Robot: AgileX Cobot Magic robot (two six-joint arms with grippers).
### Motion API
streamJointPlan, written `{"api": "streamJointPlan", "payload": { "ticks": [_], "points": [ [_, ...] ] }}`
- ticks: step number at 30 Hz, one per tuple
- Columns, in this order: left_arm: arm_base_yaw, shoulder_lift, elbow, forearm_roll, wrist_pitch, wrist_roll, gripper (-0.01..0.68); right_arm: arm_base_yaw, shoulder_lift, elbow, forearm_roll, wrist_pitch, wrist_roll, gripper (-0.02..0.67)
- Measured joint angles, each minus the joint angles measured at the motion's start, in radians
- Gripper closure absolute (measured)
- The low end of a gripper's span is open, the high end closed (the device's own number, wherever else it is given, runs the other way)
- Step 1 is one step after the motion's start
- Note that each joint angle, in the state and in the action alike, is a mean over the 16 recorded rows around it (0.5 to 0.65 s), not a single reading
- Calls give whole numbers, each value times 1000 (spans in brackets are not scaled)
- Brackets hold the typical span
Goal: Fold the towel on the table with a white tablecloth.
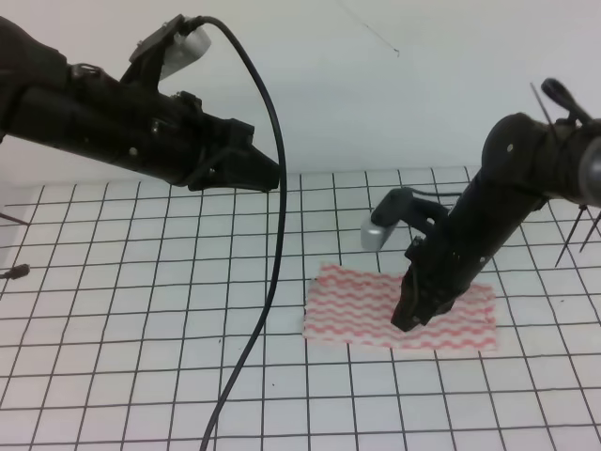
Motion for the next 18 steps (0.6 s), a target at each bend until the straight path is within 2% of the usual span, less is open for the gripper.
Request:
{"api": "streamJointPlan", "payload": {
  "ticks": [11,18],
  "points": [
    [0,0,0,34,-9,-4,673,0,-16,1,-274,-90,306,645],
    [0,0,0,45,-14,-9,673,0,11,2,-462,-87,474,645]
  ]
}}
